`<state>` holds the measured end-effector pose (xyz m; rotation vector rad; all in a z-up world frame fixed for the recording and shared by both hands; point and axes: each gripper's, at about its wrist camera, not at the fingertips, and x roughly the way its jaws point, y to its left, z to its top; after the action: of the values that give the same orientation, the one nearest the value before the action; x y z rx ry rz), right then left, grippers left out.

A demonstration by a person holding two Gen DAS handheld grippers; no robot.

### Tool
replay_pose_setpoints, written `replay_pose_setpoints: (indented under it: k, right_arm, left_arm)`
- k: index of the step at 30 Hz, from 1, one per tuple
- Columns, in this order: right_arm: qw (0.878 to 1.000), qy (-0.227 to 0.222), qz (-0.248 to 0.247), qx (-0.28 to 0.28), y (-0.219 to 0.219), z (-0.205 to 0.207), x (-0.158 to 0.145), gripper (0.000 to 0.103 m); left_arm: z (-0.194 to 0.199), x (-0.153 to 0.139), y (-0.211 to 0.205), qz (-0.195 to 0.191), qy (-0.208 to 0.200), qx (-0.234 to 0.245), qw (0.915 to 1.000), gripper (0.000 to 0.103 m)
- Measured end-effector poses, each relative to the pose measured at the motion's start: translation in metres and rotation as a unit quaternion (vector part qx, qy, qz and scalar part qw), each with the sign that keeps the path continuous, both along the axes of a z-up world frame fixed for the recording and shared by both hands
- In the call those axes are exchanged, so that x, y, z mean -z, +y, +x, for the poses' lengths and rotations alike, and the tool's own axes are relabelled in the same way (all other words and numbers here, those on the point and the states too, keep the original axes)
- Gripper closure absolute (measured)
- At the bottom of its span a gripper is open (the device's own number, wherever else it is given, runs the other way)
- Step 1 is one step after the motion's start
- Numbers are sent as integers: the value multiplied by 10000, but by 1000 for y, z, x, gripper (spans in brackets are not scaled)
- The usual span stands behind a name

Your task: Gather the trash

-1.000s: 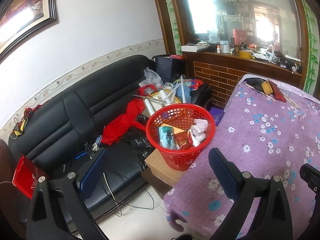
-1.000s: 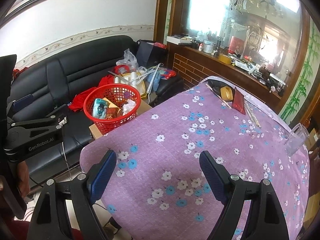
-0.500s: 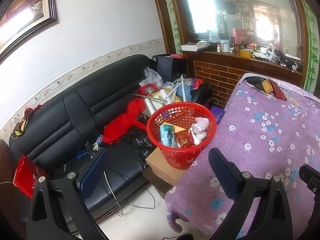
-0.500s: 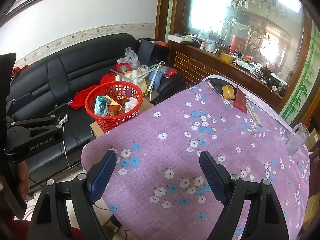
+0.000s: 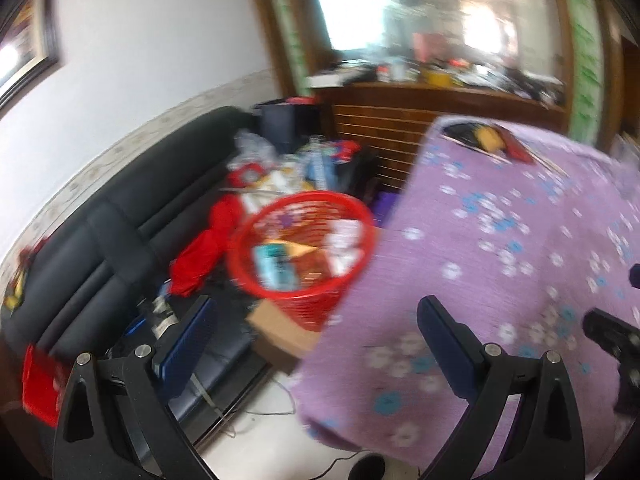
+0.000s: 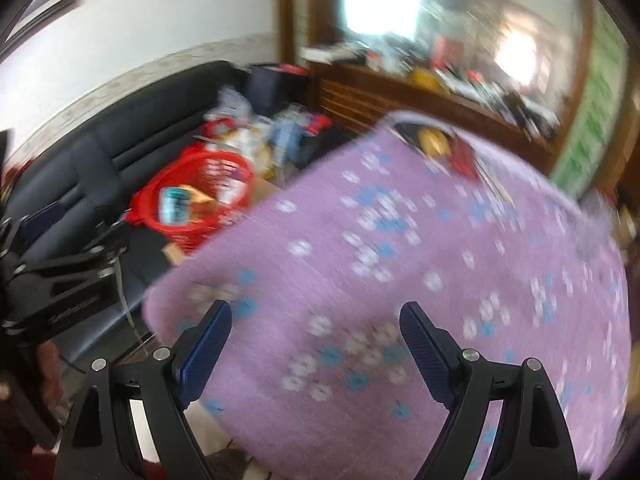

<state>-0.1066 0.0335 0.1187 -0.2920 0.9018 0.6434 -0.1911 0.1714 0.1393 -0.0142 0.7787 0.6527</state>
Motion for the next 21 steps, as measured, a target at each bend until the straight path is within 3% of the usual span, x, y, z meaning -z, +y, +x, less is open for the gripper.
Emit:
replay_pose_setpoints:
  k: [4, 7, 11, 15, 19, 21]
  right_arm:
    - [9919, 355, -214, 1204, -62, 41, 39, 14]
    - [9731, 485, -530, 2190, -125, 66, 72, 14]
    - [9457, 690, -668, 3105, -196, 87, 102, 14]
    - [9312, 628, -723, 3518, -239, 101, 119, 14]
    - [9275, 653, -357, 3663, -248, 113, 126, 10]
    - [9284, 566, -351, 3656, -244, 119, 128, 7]
  left_arm:
    - [47, 31, -50, -159, 316, 980, 9946, 4]
    - [91, 64, -104, -548, 625, 1751, 9810, 4]
    - [134, 97, -160, -797, 865, 2271, 9667, 4]
    - [164, 122, -208, -801, 1023, 2642, 9557, 4]
    - [179, 137, -222, -915, 1184, 2757, 9495, 4]
    - [183, 135, -221, -945, 1059, 2800, 9494, 4]
